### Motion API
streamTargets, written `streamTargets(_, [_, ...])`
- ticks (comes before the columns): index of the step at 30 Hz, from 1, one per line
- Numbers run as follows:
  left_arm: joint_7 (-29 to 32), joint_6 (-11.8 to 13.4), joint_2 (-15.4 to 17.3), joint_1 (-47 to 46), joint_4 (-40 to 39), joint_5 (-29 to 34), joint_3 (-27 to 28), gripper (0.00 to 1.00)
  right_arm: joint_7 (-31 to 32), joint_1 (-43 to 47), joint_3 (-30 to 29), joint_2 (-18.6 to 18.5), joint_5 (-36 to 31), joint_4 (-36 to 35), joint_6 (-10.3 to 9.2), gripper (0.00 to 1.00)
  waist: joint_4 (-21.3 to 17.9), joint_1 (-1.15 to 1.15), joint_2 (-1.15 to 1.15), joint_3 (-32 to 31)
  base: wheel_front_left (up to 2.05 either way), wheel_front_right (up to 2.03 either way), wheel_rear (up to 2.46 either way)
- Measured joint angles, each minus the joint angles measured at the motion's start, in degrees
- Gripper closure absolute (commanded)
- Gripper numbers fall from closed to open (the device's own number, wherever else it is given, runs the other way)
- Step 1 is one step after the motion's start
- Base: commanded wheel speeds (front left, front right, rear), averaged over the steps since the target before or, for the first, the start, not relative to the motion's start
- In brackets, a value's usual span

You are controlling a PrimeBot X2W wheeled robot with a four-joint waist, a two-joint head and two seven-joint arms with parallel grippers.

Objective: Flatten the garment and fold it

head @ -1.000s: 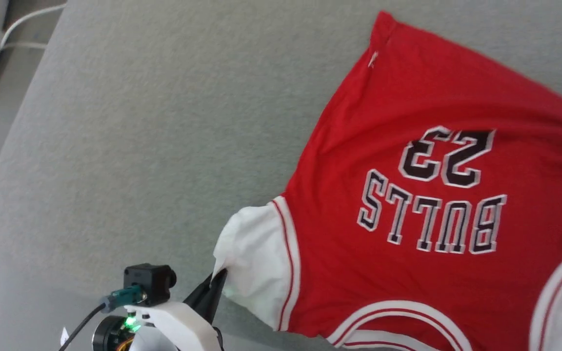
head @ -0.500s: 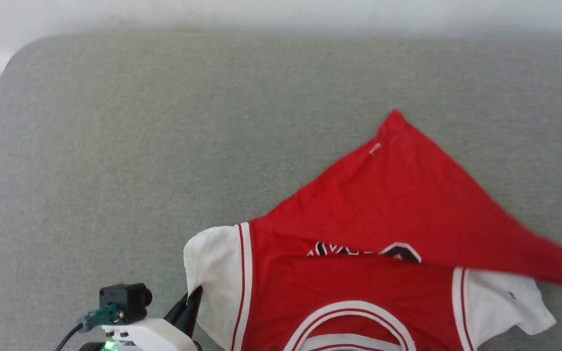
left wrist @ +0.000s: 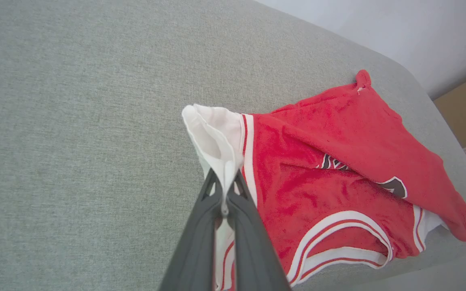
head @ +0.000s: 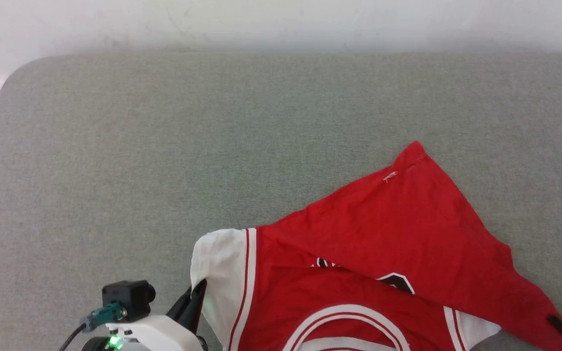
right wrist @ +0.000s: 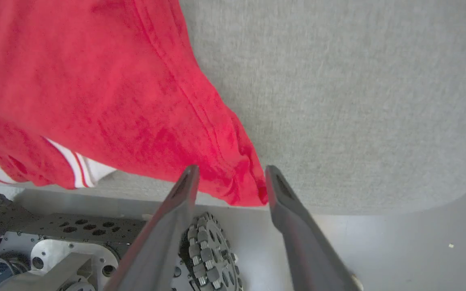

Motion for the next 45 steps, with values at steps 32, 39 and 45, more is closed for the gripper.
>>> streamTargets(32, [-1.77, -2.57, -5.15, -8.29, 1.37, 1.56, -6.13, 1.00, -2.66, -39.95, 30.29, -12.90, -3.08, 18.06, -0.07, 0.00, 15.62, -0.01, 0.00, 13.51, 0.00, 0.00, 0.00])
streamTargets(39, [-2.50, -2.64, -5.34, -8.71, 2.45, 1.47, -6.13, 1.00, -5.97, -41.40, 33.78, -15.52, -0.59, 19.64, 0.01, 1.00, 17.19, -0.02, 0.00, 14.65, 0.00, 0.00, 0.00])
streamTargets(45, [-2.69, -2.66, -4.89, -9.45, 2.67, 1.48, -5.55, 1.00, -16.27, -42.56, 34.31, -13.38, -0.05, 23.72, 0.00, 1.00, 15.91, 0.00, 0.00, 13.29, 0.00, 0.00, 0.00])
